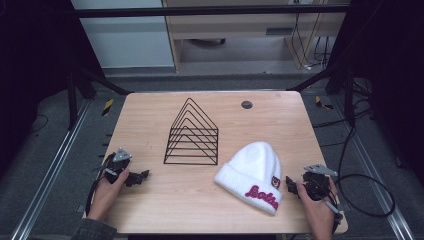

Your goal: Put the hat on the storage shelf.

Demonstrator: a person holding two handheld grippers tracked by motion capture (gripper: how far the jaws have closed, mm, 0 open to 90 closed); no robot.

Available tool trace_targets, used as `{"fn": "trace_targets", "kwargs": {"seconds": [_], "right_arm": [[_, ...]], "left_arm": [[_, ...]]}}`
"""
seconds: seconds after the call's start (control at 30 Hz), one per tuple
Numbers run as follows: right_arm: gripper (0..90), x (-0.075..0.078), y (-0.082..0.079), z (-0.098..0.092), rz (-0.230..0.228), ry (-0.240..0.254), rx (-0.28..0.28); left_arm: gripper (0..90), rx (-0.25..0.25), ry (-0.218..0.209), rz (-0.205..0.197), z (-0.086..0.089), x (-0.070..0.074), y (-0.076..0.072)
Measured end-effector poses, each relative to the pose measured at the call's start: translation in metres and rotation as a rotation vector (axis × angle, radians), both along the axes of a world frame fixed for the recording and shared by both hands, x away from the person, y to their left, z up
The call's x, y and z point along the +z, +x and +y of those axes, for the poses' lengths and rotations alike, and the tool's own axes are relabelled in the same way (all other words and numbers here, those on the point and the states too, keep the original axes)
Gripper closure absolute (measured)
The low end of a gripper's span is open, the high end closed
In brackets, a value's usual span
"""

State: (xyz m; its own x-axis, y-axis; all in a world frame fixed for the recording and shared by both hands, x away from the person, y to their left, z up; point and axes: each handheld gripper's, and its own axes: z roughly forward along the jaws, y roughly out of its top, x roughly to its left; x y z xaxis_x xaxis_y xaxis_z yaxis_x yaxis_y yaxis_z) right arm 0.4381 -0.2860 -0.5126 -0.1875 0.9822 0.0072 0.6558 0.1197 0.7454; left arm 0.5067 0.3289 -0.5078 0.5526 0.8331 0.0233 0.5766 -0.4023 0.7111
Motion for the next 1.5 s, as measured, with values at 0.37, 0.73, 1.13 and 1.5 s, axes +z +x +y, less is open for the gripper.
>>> {"fn": "trace_targets", "kwargs": {"seconds": [0.37, 0.73, 1.13, 1.5], "right_arm": [[12.3, 0.0, 0.0, 0.0, 0.0, 0.002, -0.001], [25.6, 0.009, 0.002, 0.004, -0.008, -0.087, 0.031], [39.9, 0.059, 0.042, 0.033, 0.017, -0.099, 0.149], [49.3, 0.07, 0.079, 0.064, 0.074, -0.09, 0.263]], "left_arm": [[0.0, 0.001, 0.003, 0.001, 0.0, 0.0, 0.0], [0.0, 0.003, 0.001, 0.0, 0.0, 0.0, 0.0], [0.0, 0.003, 0.0, 0.0, 0.0, 0.0, 0.0], [0.0, 0.001, 0.003, 0.001, 0.0, 0.0, 0.0]]}}
